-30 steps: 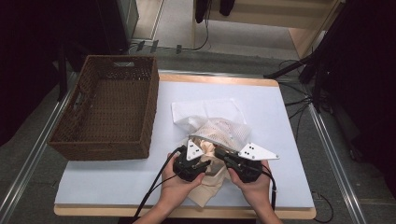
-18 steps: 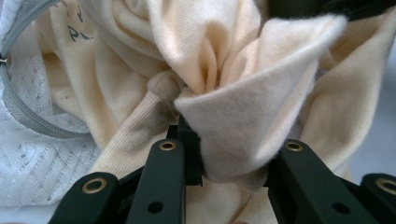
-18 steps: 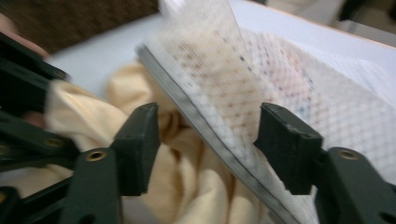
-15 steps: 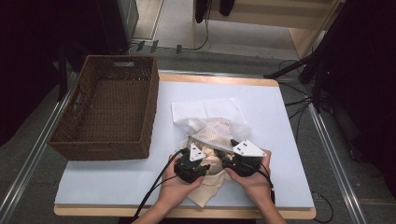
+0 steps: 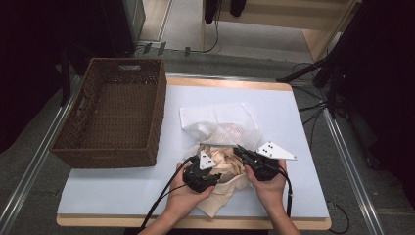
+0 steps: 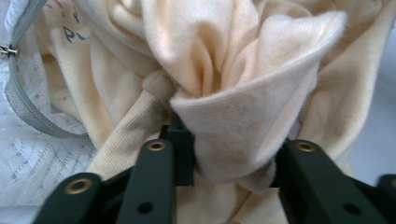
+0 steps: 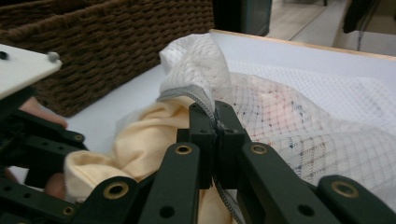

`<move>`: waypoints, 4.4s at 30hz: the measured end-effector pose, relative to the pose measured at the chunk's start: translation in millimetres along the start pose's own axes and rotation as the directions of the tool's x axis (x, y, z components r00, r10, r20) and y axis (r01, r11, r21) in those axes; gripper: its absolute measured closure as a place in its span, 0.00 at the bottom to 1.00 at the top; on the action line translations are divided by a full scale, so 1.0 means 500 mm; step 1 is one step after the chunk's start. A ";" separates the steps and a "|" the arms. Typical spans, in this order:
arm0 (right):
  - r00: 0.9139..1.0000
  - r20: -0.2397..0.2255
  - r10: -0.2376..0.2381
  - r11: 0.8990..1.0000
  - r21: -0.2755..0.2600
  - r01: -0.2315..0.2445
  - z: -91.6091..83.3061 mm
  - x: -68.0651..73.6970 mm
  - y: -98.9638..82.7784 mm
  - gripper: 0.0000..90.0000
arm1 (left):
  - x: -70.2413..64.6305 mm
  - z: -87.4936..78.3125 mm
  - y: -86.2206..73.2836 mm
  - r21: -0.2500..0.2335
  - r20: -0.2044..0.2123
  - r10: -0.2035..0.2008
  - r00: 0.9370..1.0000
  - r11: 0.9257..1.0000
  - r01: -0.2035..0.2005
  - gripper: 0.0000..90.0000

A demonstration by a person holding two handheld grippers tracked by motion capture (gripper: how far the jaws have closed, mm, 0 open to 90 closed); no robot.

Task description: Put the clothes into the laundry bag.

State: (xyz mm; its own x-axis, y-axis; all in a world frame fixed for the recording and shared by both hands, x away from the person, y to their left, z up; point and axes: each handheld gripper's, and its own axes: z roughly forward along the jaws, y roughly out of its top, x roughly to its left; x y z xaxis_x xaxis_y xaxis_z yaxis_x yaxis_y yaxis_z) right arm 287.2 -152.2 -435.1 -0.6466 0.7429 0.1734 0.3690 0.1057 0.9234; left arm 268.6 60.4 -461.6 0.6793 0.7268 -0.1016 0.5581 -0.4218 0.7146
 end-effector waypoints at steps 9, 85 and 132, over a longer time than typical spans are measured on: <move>0.996 -0.081 -0.026 0.999 0.041 0.030 0.009 0.028 -0.013 0.99 | -0.008 0.023 0.017 -0.065 -0.056 -0.014 0.998 0.998 0.010 0.65; 0.999 -0.036 0.004 0.996 0.084 -0.001 -0.009 0.009 -0.040 0.99 | -0.026 -0.040 -0.027 -0.064 0.034 0.060 0.998 0.996 -0.058 0.96; 0.999 -0.045 0.009 0.991 0.135 -0.003 0.004 0.027 -0.048 0.99 | 0.085 0.096 0.092 -0.107 -0.020 -0.216 0.976 0.971 0.213 0.81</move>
State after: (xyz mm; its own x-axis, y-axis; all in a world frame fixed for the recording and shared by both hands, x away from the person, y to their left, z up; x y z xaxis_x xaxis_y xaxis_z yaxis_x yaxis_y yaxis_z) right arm 270.8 -143.3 -455.4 -0.6725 0.7134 0.1969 0.4579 0.1920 0.8680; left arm 346.0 46.2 -466.3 0.5327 0.8116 -0.2399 0.6360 -0.1969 0.7461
